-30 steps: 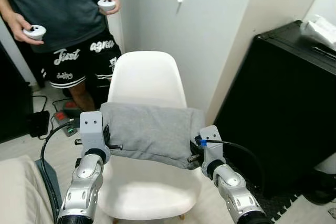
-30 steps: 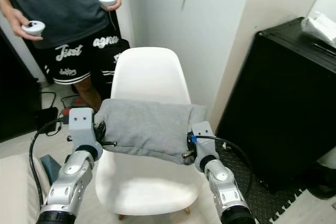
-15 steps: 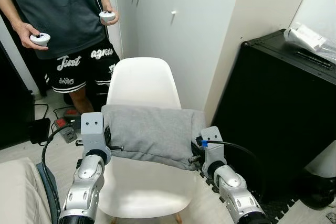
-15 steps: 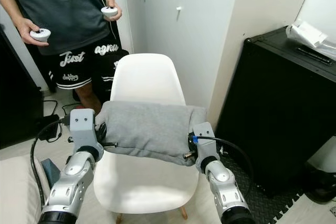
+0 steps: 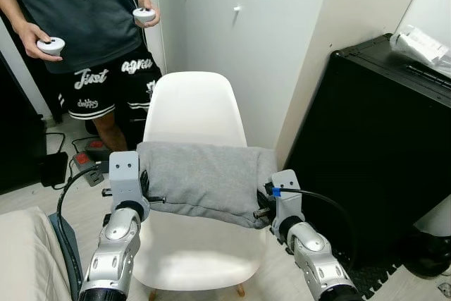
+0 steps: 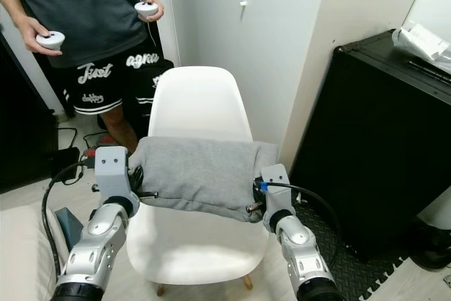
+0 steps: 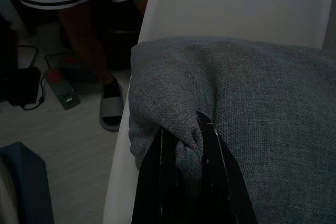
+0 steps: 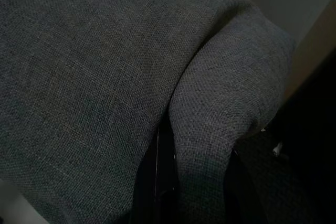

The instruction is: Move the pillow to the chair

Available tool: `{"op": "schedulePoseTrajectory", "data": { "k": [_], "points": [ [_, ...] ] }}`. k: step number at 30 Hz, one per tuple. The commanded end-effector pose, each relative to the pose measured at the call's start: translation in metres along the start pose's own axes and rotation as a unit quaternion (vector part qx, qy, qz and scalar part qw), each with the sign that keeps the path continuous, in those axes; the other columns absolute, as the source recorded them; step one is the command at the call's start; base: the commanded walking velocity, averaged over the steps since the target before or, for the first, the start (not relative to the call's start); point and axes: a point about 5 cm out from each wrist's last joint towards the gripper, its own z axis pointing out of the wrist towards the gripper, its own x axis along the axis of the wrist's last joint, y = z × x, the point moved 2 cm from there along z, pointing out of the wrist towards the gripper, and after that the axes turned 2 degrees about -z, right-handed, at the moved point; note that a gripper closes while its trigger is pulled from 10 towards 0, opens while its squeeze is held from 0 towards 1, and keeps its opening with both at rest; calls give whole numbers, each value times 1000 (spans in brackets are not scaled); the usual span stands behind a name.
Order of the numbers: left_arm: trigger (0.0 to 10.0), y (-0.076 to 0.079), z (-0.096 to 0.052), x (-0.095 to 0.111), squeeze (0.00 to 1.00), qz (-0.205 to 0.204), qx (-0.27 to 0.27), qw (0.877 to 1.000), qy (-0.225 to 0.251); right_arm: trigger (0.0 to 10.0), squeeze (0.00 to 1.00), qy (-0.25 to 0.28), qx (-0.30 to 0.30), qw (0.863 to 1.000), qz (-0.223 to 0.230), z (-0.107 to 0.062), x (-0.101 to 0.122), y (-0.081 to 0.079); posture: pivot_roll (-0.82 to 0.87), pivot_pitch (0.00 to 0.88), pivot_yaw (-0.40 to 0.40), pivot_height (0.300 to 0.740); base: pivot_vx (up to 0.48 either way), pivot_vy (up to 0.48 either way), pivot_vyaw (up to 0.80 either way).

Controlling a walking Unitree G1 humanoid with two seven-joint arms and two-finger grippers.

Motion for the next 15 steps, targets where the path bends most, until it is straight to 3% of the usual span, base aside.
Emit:
{"op": "schedulePoseTrajectory", "data": {
  "k": [1,15],
  "points": [
    [10000,8,1,4,0,6,-13,1000,11,10000,0,23,11,1000,-6,1,9,-4,26,75,-31,672,0,0,0],
    [10000,0,-8,-13,0,24,-5,1000,-7,10000,0,-3,33,999,-17,5,-1,-13,42,88,-35,652,0,0,0]
  ]
}}
